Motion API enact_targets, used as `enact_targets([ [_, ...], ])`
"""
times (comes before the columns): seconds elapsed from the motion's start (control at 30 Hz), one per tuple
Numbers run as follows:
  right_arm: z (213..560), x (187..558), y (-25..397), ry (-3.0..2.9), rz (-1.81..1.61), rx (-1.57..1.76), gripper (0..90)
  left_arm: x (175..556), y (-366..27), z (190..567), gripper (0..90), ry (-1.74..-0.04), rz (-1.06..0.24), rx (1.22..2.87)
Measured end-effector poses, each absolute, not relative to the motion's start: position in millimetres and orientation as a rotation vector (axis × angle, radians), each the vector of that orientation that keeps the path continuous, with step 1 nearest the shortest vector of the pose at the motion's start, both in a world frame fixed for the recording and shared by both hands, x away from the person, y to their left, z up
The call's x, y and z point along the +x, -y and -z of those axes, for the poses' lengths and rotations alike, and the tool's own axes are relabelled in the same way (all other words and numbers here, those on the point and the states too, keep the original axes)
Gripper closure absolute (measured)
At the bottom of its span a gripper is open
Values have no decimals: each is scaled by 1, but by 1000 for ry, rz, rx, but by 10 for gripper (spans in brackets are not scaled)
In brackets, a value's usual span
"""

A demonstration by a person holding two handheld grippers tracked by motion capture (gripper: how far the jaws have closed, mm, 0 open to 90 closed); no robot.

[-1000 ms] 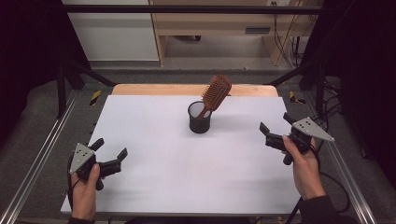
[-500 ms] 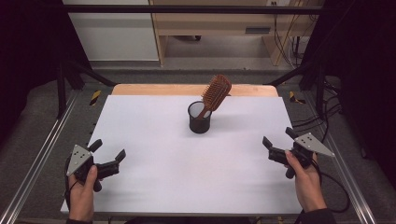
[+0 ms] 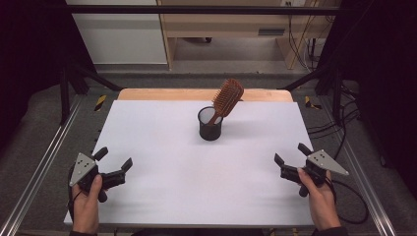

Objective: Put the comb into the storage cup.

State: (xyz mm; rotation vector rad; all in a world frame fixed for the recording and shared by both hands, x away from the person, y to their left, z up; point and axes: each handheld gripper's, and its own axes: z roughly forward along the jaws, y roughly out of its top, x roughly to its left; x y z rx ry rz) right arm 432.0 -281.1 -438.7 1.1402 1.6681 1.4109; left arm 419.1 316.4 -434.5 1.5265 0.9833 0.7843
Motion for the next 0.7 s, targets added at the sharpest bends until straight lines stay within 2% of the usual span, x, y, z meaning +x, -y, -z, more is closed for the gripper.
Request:
enact_targets([
  [0.7, 453, 430, 251, -1754, -1421, 1054, 45, 417, -315, 433, 25, -950, -800, 1507],
])
